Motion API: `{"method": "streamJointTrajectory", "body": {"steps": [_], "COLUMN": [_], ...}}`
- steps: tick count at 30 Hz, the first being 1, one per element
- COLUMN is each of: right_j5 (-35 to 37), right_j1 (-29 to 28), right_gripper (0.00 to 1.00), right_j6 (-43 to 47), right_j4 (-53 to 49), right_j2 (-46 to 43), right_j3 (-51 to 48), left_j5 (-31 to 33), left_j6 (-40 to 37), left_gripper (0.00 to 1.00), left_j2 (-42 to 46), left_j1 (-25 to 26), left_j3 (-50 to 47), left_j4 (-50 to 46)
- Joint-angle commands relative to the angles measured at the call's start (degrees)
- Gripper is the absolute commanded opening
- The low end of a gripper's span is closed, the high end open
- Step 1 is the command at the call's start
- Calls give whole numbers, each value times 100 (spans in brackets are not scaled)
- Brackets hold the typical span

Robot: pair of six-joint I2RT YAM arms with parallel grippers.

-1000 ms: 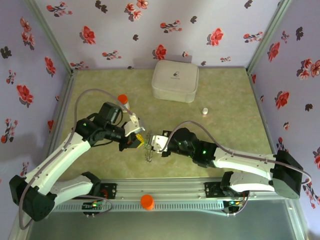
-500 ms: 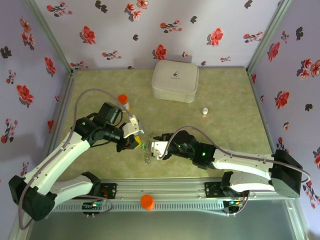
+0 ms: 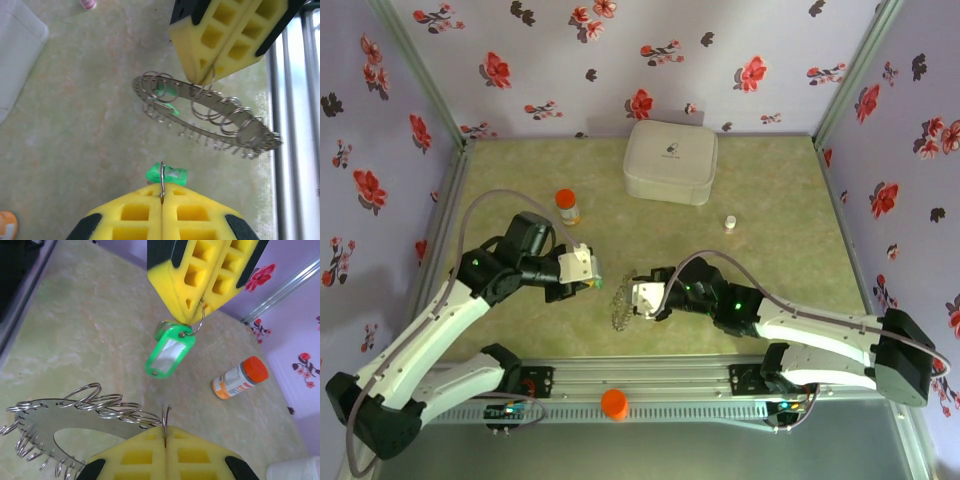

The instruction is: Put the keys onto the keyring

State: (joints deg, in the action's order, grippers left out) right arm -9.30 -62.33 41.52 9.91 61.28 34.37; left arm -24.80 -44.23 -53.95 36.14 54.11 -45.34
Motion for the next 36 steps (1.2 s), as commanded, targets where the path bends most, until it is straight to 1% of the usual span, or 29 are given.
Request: {"method": "streamJointTrajectory", "body": {"steps": [1,5,9,12,15,24,29,36], "right_j5": [-696,-891,-1004,-987,-957,-943,-959,-1011], "right_j1": [142,226,247,265,271,298,300,293], "right_gripper": [0,0,0,0,0,0,0,0], "right_j6": [-432,-539,-557,-557,-583,-627,-638,-708], "right_j4": [11,12,-59,-34,34,119,160,195], "right_j2": [11,126,250,321,379,490,541,659], "right_j3": [170,254,334,369,398,378,418,496], "left_j5": [166,368,698,800,927,1208,1336,1497], "left_j6": [-605,-1329,-1777,-2148,-2366,-2923,-3130,-3364], "left_gripper": [0,0,0,0,0,0,0,0], "left_j2": [114,285,349,452,526,803,876,950], "left_j1": [59,228,439,623,790,1144,1263,1418], "left_j3": [-299,-744,-1033,-1274,-1445,-1761,-1875,-2117], "left_j4": [871,1394,1878,2202,2497,2711,2835,3241]}}
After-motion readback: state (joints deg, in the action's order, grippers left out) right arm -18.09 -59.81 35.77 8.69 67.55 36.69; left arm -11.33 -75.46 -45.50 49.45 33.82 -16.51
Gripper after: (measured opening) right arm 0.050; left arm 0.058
